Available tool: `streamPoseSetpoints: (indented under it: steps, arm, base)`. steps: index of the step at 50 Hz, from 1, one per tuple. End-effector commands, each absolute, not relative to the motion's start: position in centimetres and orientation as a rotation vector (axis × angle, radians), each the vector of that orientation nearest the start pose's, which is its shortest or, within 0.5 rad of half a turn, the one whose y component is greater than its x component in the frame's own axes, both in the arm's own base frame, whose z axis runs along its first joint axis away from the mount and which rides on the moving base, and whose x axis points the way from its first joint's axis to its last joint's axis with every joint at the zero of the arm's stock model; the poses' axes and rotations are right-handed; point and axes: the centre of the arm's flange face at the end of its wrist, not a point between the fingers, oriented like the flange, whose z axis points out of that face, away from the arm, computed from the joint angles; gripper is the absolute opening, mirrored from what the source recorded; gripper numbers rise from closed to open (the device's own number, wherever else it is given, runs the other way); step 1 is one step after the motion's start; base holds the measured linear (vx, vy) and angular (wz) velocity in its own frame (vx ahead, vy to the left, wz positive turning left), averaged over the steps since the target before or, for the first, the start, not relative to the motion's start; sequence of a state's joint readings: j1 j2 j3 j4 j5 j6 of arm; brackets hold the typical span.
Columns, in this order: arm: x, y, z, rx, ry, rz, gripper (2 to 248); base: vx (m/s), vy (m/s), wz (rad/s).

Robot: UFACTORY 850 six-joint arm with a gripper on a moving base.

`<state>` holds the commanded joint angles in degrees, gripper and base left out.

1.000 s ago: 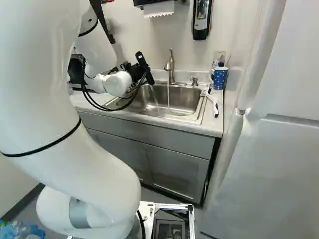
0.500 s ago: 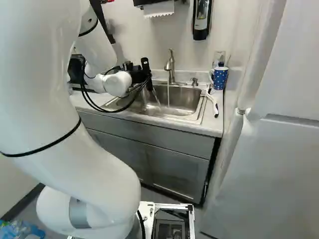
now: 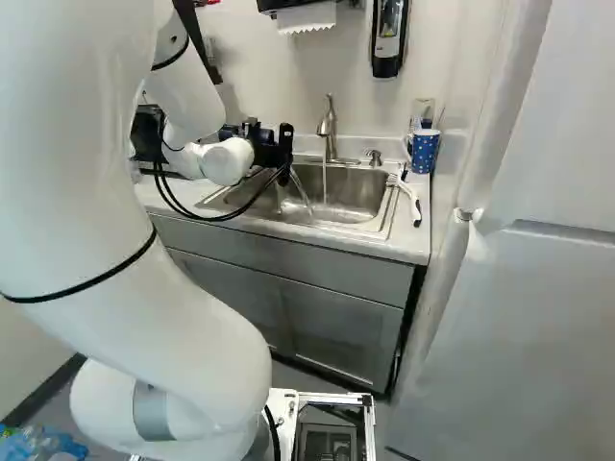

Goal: Rinse the cup and place it in the tray

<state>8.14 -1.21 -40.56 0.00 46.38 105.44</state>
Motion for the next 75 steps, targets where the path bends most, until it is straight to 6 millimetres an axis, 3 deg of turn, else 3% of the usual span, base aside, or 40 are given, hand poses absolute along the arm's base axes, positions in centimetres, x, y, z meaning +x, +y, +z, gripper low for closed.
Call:
streamPoseSetpoints:
  steps: [21, 40, 75]
  arm:
    - [47.92, 6.86, 51.29, -0.972, 1.388, -0.711, 126]
    - [47.92, 6.86, 51.29, -0.972, 1.388, -0.711, 126]
    - [47.92, 6.86, 51.29, -1.214, 1.241, -0.952, 126]
  base:
    - [0.0, 0.0, 0.0]
    - [0.0, 0.0, 0.0]
    - [0.0, 0.0, 0.0]
